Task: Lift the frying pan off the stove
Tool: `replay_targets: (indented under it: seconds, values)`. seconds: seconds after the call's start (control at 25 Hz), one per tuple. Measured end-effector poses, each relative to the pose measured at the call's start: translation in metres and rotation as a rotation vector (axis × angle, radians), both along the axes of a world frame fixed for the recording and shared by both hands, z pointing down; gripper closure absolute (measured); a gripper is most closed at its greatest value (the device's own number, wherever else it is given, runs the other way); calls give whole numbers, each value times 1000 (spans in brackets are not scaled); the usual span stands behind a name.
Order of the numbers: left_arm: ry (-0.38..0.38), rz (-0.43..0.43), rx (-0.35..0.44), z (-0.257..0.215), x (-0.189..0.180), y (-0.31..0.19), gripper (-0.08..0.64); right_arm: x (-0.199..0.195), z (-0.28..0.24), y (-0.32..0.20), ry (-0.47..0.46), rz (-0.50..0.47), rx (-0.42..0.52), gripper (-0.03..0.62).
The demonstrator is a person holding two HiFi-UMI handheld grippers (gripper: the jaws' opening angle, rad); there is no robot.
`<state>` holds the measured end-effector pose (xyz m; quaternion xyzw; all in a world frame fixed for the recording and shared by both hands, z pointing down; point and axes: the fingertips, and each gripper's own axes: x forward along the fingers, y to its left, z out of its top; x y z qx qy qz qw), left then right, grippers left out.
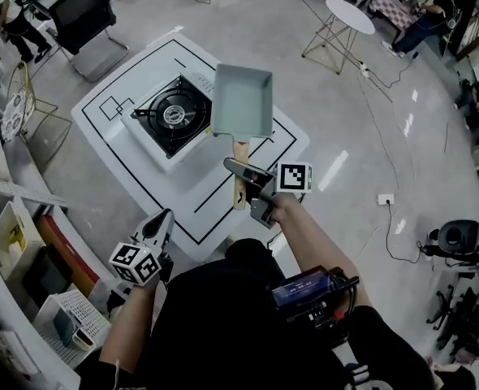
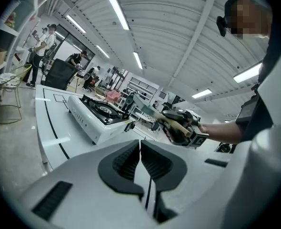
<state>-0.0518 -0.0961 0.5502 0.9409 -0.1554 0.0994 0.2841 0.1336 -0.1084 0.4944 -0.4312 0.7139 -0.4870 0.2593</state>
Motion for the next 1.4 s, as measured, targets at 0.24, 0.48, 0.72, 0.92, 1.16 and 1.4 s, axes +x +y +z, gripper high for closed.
replay_targets:
  seconds: [0.24,0.48,0.72,0.92,1.16,1.4]
  values:
    - [3,75,9,2,18,4,546,19,8,32,8,83,-28,439]
    - [1,126,16,1,42,11,546,44,14,61,-10,164,-28,438]
    - [-16,159,5,4,72,26,546,72,18,93,-17,209,-40,437]
    - [-32,186,1,9,94,41,546,94,28,120,-2,230,-65,437]
    - [-46,190,8,9,110,51,546,105,30,141,-17,232,-43,437]
    - [-58,192,16,11,121,58,546,112,36,165,-20,242,-56,436]
